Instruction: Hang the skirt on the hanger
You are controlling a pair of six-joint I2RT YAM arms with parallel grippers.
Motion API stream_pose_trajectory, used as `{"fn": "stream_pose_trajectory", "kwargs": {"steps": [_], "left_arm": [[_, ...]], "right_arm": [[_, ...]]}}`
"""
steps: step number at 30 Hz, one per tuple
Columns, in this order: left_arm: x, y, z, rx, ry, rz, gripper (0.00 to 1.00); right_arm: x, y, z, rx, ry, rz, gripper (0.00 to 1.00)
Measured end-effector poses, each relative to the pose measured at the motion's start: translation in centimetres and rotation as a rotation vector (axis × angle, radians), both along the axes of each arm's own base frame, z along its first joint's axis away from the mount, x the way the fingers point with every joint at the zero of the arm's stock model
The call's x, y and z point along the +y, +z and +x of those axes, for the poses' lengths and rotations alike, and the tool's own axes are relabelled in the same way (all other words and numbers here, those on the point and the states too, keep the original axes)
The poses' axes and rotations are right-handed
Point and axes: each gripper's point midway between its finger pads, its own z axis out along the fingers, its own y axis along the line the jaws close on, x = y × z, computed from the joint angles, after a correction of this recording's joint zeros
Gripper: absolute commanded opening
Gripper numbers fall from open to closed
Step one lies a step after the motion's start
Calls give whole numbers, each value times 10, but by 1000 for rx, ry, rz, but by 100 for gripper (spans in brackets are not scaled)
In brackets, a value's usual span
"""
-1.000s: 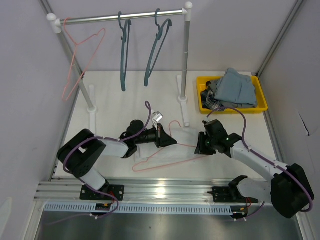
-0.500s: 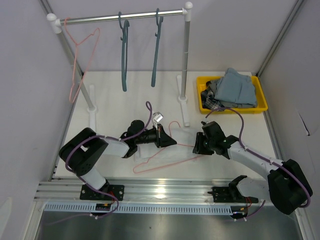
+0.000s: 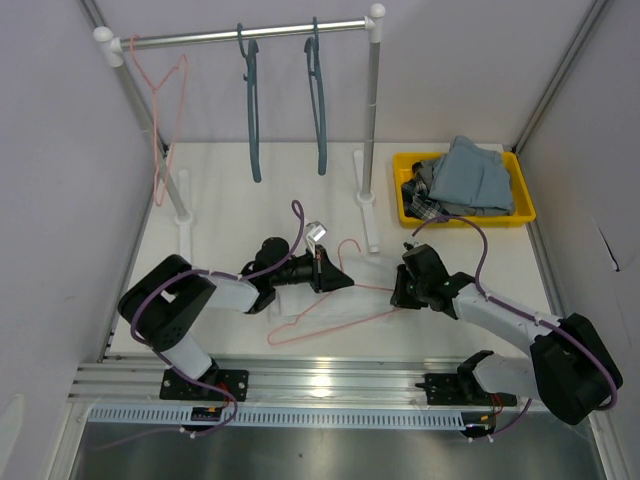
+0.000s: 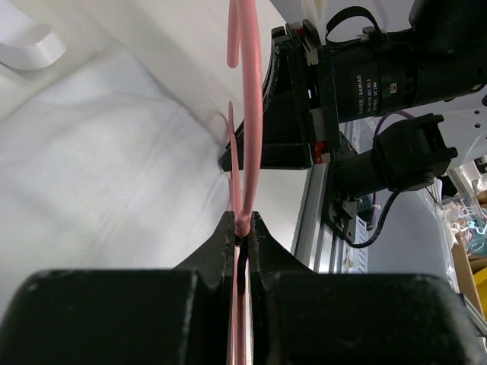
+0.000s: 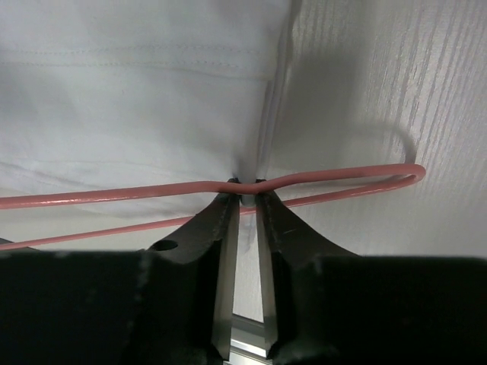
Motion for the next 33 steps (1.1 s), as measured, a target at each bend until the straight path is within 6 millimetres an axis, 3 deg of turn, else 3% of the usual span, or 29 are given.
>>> {"fn": "stream_pose_trajectory", "kwargs": {"steps": [2, 7, 17, 33], "left_arm": [[0, 0, 1, -1, 1, 0, 0], [1, 1, 3, -1, 4, 1, 0], [3, 8, 16, -29, 18, -7, 0], [13, 2, 31, -27, 33, 3, 0]], "right_arm": [[-1, 0, 1, -2, -3, -4, 11], [-1, 2, 1, 0, -6, -14, 10], [13, 49, 22, -43, -3, 17, 9], [22, 73, 23, -35, 17, 45, 8]]}}
